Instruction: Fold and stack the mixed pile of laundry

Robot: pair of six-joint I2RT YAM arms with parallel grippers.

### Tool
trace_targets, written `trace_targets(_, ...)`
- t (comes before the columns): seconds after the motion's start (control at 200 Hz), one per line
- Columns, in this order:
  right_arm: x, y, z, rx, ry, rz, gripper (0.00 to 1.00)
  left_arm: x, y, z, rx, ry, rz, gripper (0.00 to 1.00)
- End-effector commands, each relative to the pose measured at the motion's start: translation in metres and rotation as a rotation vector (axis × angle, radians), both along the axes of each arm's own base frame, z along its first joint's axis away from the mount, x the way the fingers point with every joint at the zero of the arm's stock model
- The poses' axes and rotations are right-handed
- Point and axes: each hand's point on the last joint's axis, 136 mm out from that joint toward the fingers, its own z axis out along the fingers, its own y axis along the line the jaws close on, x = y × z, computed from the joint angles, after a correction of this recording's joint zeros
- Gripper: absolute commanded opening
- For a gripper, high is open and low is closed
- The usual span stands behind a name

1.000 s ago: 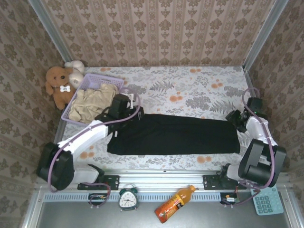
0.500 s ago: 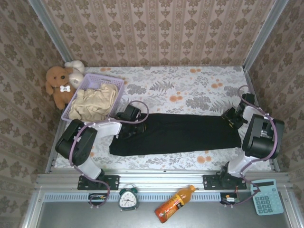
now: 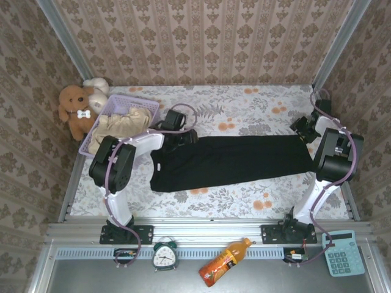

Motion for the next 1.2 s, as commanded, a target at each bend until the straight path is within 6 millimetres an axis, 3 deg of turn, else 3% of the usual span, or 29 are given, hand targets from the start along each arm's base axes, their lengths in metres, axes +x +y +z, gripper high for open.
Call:
trace_targets(0.0,-0.001,0.006,0.036,-0.073,-0.036,0.051,0.58,0.010,0.014,0.043,0.046,-0.085,-0.020,0.69)
trace_targets(0.1,-0.008,0.027,0.057,-0.093,-0.076,0.101,0.61,0.009,0.024,0.063,0.105,-0.121,-0.040,0.77)
trace_targets(0.17,-0.017,0.043,0.063,-0.099,-0.079,0.129,0.62,0.001,0.032,0.061,0.156,-0.101,-0.053,0.78)
trace_targets(0.405,-0.048,0.083,0.052,-0.056,-0.060,0.193,0.63,-0.037,0.064,0.008,0.282,0.027,-0.054,0.73)
trace_targets(0.545,-0.060,0.089,0.042,-0.039,-0.031,0.204,0.63,-0.052,0.074,-0.020,0.316,0.095,-0.040,0.72)
trace_targets(0.71,-0.066,0.090,0.034,-0.034,-0.008,0.205,0.63,-0.053,0.084,-0.038,0.376,0.114,-0.035,0.71)
trace_targets(0.84,-0.065,0.091,0.032,-0.027,-0.004,0.203,0.64,-0.053,0.079,-0.048,0.364,0.139,-0.047,0.62)
trace_targets(0.92,-0.064,0.091,0.034,-0.026,-0.007,0.203,0.63,-0.053,0.076,-0.047,0.354,0.144,-0.051,0.36)
trace_targets(1.0,-0.062,0.091,0.036,-0.027,-0.010,0.202,0.64,-0.053,0.075,-0.038,0.347,0.128,-0.054,0.19)
trace_targets(1.195,-0.060,0.092,0.036,-0.016,-0.014,0.198,0.64,-0.053,0.084,-0.003,0.399,0.086,-0.058,0.19)
